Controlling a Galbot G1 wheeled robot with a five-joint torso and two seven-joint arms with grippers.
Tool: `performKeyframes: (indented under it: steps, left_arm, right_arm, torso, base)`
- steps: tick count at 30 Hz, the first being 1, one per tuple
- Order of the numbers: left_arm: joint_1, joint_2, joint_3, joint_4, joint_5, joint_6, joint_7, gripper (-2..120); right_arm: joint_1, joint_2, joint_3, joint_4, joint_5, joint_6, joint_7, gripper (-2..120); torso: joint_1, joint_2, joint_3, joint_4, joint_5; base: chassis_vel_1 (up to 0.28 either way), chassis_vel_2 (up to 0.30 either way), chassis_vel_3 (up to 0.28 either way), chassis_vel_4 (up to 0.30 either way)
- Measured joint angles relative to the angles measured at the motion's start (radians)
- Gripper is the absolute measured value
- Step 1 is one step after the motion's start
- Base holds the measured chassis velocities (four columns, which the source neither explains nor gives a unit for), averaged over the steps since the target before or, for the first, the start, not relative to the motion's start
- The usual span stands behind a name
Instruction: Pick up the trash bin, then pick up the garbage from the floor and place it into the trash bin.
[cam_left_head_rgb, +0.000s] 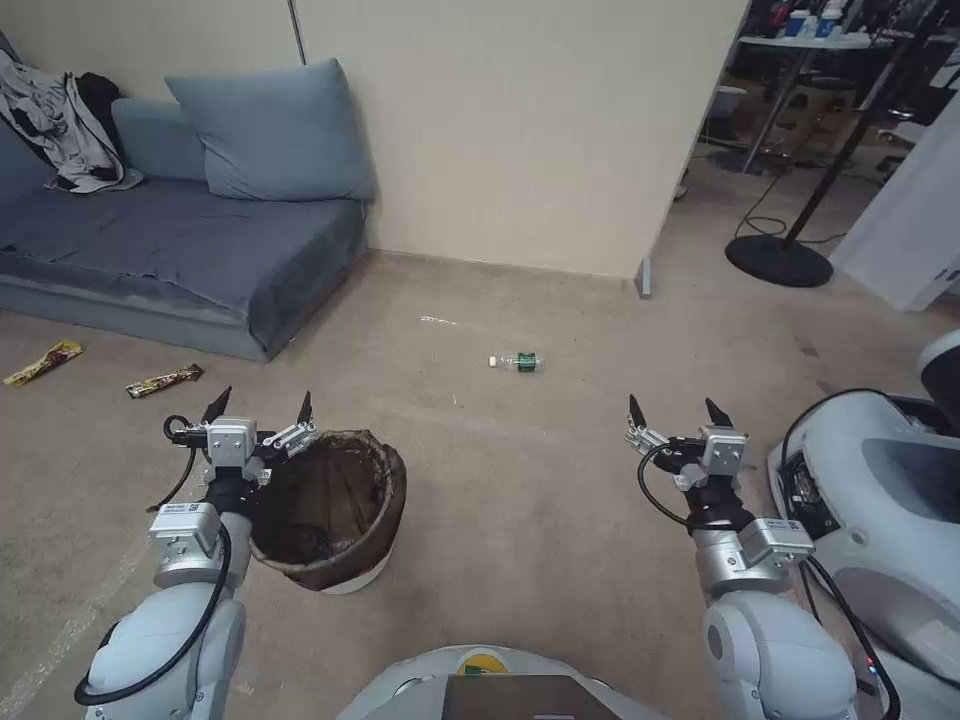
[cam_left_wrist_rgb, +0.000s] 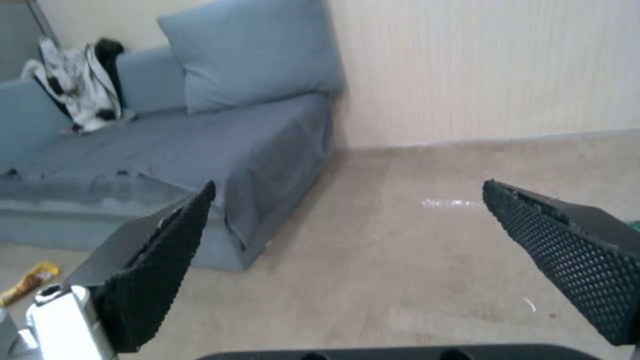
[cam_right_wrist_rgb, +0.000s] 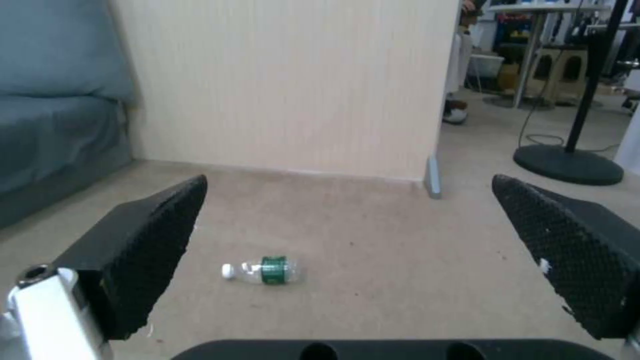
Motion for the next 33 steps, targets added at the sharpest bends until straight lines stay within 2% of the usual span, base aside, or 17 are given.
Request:
performKeyframes:
  steps: [3, 5, 6, 9, 10, 11, 15, 21, 27, 33]
  left_arm:
    - [-0.001, 0.004, -0.007, 0.003, -0.013, 0.035, 0.001, 100]
    - [-0.006, 0.009, -0.021, 0.01, -0.021, 0.108, 0.003, 100]
    - [-0.006, 0.009, -0.021, 0.01, -0.021, 0.108, 0.003, 100]
    - [-0.022, 0.018, -0.039, 0.025, -0.03, 0.195, 0.005, 100]
    - [-0.032, 0.026, -0.05, 0.036, -0.045, 0.239, 0.005, 100]
    - [-0.032, 0.026, -0.05, 0.036, -0.045, 0.239, 0.005, 100]
    - [-0.042, 0.042, -0.069, 0.066, -0.106, 0.324, -0.002, 100]
    - [-0.048, 0.048, -0.07, 0.101, -0.135, 0.377, -0.019, 100]
    - [-0.071, 0.067, -0.06, 0.14, -0.169, 0.436, -0.07, 100]
    - [-0.082, 0.076, -0.051, 0.165, -0.175, 0.444, -0.092, 100]
  right_arm:
    - [0.0, 0.0, -0.001, -0.001, -0.001, 0.0, 0.0, 100]
    - [0.001, 0.0, -0.002, -0.005, -0.001, 0.0, 0.0, 100]
    - [0.001, 0.0, -0.002, -0.005, -0.001, 0.0, 0.0, 100]
    - [0.001, 0.0, -0.002, -0.008, -0.001, 0.0, 0.0, 100]
    - [0.003, 0.0, -0.001, -0.009, 0.002, 0.0, 0.0, 100]
    - [0.003, 0.0, -0.001, -0.009, 0.002, 0.0, 0.0, 100]
    - [0.008, 0.0, -0.001, -0.019, 0.004, -0.002, 0.001, 100]
    - [0.008, 0.0, -0.007, -0.027, 0.003, -0.011, 0.001, 100]
    - [0.012, 0.0, -0.008, -0.045, 0.003, -0.014, 0.005, 100]
    - [0.019, -0.01, -0.009, -0.06, 0.003, -0.016, 0.009, 100]
  torso:
    - [0.0, 0.0, 0.0, 0.0002, 0.0]
    - [0.0, 0.0, 0.0, 0.0001, 0.0001]
    - [0.0, 0.0, 0.0, 0.0001, 0.0001]
    - [0.0, 0.0, 0.0, 0.0001, 0.0]
    - [0.0, 0.0, 0.0, 0.0, 0.0]
    - [0.0, 0.0, 0.0, 0.0, 0.0]
    - [0.0, 0.0, 0.0, 0.0, 0.0]
    - [0.0, 0.0, 0.0, 0.0001, 0.0]
    - [0.0, 0.0, 0.0, 0.0, 0.0]
    - [0.0, 0.0, 0.0, 0.0, 0.0]
  base:
    - [-0.017, 0.015, 0.024, -0.025]
    - [0.0, 0.0, 0.0, 0.0]
    - [0.0, 0.0, 0.0, 0.0]
    - [0.0, 0.0, 0.0, 0.0]
    - [0.0, 0.0, 0.0, 0.0]
    - [0.0, 0.0, 0.0, 0.0]
    - [0.0, 0.0, 0.0, 0.0]
    - [0.0, 0.0, 0.0, 0.0]
    - [0.0, 0.0, 0.0, 0.0]
    - [0.0, 0.0, 0.0, 0.0]
